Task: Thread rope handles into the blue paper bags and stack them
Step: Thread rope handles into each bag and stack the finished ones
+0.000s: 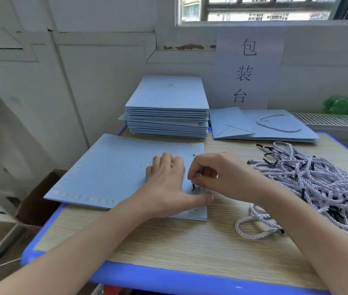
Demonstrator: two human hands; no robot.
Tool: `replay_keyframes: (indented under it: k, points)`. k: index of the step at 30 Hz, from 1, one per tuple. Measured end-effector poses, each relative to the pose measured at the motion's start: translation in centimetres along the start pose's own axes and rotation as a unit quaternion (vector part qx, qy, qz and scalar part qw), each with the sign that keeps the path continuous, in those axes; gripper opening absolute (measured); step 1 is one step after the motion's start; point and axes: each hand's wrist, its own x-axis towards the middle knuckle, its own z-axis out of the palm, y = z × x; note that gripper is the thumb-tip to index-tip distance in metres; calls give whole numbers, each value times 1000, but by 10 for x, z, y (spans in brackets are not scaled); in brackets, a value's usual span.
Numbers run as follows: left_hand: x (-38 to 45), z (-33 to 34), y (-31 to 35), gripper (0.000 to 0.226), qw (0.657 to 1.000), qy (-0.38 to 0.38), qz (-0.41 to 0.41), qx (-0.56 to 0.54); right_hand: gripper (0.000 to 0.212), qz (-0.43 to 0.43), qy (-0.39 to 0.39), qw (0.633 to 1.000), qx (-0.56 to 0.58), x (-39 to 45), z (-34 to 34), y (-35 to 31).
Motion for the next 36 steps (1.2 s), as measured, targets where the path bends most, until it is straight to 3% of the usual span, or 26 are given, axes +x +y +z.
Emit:
replay_keyframes:
  k: [8,12,19,23,26,28,31,36]
  points:
    - [1,-1,-2,63,999,13,7,-44,20,19,-3,999,51,1,7,-3]
    - [1,-1,-3,76,998,18,11,-60,15,20,-4,999,31,1,6,-1]
    - [1,-7,-3,59,996,-3,3,-93,25,-18,-50,998,-34,1,2,-7]
    - [0,-16,-3,42,991,-10,2,-136,35,-10,8,1000,-28,-1,-4,-7]
    - [0,-27,-9,37,984,-19,5,-176,33,8,98,995,19,-4,-14,-7]
    - [-1,-34,-14,31,978,-29,-9,-205,30,27,114,992,45,-6,-19,-7]
    - [-2,-41,-19,25,968,-45,-28,-247,20,45,55,996,48,-7,-15,-11]
    - [-2,-41,-21,47,960,-47,-14,-277,19,52,15,998,-11,-3,2,-16]
